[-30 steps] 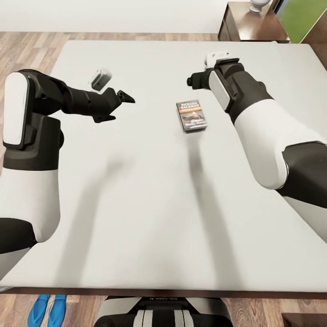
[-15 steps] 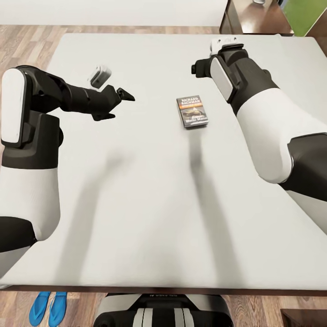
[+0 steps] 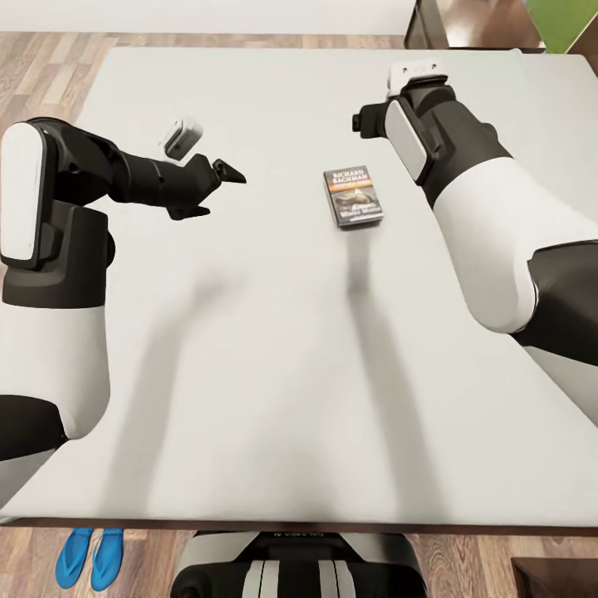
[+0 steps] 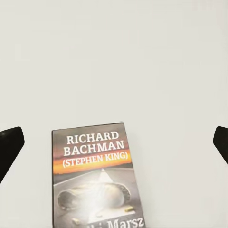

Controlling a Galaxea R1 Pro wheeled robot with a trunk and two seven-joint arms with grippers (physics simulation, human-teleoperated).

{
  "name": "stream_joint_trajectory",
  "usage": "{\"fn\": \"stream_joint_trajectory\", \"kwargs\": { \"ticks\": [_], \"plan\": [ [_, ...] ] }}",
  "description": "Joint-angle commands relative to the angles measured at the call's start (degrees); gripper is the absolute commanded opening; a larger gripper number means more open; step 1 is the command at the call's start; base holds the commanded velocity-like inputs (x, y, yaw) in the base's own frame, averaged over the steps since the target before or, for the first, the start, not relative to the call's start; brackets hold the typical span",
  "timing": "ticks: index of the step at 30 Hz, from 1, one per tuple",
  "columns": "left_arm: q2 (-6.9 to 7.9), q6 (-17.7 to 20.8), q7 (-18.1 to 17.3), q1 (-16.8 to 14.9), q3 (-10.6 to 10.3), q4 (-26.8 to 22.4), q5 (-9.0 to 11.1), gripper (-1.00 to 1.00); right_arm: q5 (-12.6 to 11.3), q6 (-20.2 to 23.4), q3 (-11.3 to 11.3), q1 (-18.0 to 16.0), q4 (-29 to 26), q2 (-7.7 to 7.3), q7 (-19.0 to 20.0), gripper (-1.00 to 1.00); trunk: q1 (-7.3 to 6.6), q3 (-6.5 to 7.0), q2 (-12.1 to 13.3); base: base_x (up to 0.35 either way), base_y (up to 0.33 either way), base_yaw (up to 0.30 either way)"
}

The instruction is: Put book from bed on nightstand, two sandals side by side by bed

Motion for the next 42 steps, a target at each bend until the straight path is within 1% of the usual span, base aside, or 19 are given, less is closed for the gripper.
{"fn": "stream_joint_trajectory", "kwargs": {
  "ticks": [1,3,4,6,9,10,11,12,13,16,17,22,28,34,36,38,39,41,42],
  "plan": [
    [0.04,0.18,0.58,-0.06,-0.06,-0.03,0.48,1.0,-0.2,0.41,0.16,-0.05,-0.06,-0.03,-0.33,1.0,0.0,-0.12,-0.02,0.0,0.0,0.0],
    [0.04,0.19,0.58,-0.08,-0.07,-0.04,0.48,1.0,-0.22,0.56,-0.69,-0.12,-0.06,-0.03,-0.4,1.0,0.0,-0.3,-0.02,0.0,0.0,0.0],
    [0.04,0.19,0.58,-0.08,-0.07,-0.04,0.48,1.0,-0.22,0.56,-0.69,-0.12,-0.06,-0.03,-0.4,1.0,0.0,-0.39,-0.02,0.0,0.0,0.0],
    [0.06,0.2,0.59,-0.09,-0.07,-0.06,0.5,1.0,-0.2,0.76,-2.15,-0.45,-0.04,-0.02,-0.45,1.0,0.0,-0.56,-0.02,0.0,0.0,0.0],
    [0.06,0.21,0.59,-0.12,-0.08,-0.08,0.54,1.0,-0.17,1.27,-5.09,-1.46,0.01,-0.04,-0.45,1.0,0.0,-0.83,-0.02,0.0,0.0,0.0],
    [0.06,0.21,0.59,-0.12,-0.08,-0.08,0.54,1.0,-0.17,1.27,-5.09,-1.46,0.01,-0.04,-0.45,1.0,0.0,-0.92,-0.02,0.0,0.0,0.0],
    [0.05,0.21,0.59,-0.14,-0.08,-0.09,0.52,1.0,-0.12,2.11,-7.99,-2.91,0.19,-0.09,-0.46,1.0,0.0,-1.01,-0.02,0.0,0.0,0.0],
    [0.05,0.21,0.59,-0.14,-0.08,-0.09,0.52,1.0,-0.12,2.11,-7.99,-2.91,0.19,-0.09,-0.46,1.0,0.0,-1.1,-0.02,0.0,0.0,0.0],
    [0.05,0.21,0.6,-0.13,-0.12,-0.06,0.51,1.0,-0.14,2.61,-9.56,-4.19,0.44,-0.11,-0.49,1.0,0.0,-1.19,-0.02,0.0,0.0,0.0],
    [0.05,0.21,0.6,-0.12,-0.14,-0.03,0.5,1.0,-0.15,3.04,-11.2,-5.53,0.71,-0.11,-0.51,1.0,0.0,-1.45,-0.02,0.0,0.0,0.0],
    [0.05,0.21,0.6,-0.12,-0.14,-0.03,0.5,1.0,-0.15,3.04,-11.2,-5.53,0.71,-0.11,-0.51,1.0,0.0,-1.54,-0.02,0.0,0.0,0.0],
    [0.03,0.21,0.6,-0.14,-0.17,-0.07,0.49,1.0,-0.16,3.37,-12.65,-6.81,0.92,-0.05,-0.56,1.0,0.0,-1.99,-0.02,0.0,0.0,0.0],
    [-0.01,0.25,0.6,-0.3,-0.17,-0.09,0.5,1.0,-0.11,3.46,-12.99,-7.22,1.39,-0.03,-0.82,1.0,0.0,-2.52,-0.02,0.0,0.0,0.0],
    [0.07,0.28,0.72,-1.65,-0.13,-0.15,0.86,1.0,-0.09,3.48,-13.08,-7.29,2.43,-0.02,-0.91,1.0,0.0,-3.05,-0.02,0.0,0.0,0.0],
    [0.11,0.27,1.07,-3.06,-0.15,0.01,2.06,1.0,-0.1,3.48,-13.09,-7.31,3.04,-0.02,-0.93,1.0,0.0,-3.23,-0.02,0.0,0.0,0.0],
    [0.25,0.25,1.98,-4.85,-0.37,0.4,3.87,1.0,-0.13,3.49,-13.11,-7.32,3.52,-0.01,-0.94,1.0,0.0,-3.41,-0.02,0.0,0.0,0.0],
    [0.44,0.24,3.11,-6.61,-1.04,0.96,5.65,1.0,-0.14,3.49,-13.14,-7.31,3.85,0.0,-0.95,1.0,0.0,-3.5,-0.02,0.0,0.0,0.0],
    [0.66,0.18,4.17,-8.24,-2.28,1.81,7.33,1.0,-0.15,3.49,-13.17,-7.25,4.13,0.02,-0.96,1.0,0.0,-3.67,-0.02,0.0,0.0,0.0],
    [0.68,0.17,4.39,-8.6,-2.6,2.01,7.69,1.0,-0.16,3.49,-13.17,-7.23,4.19,0.03,-0.96,1.0,0.0,-3.76,-0.02,0.0,0.0,0.0]
  ]
}}
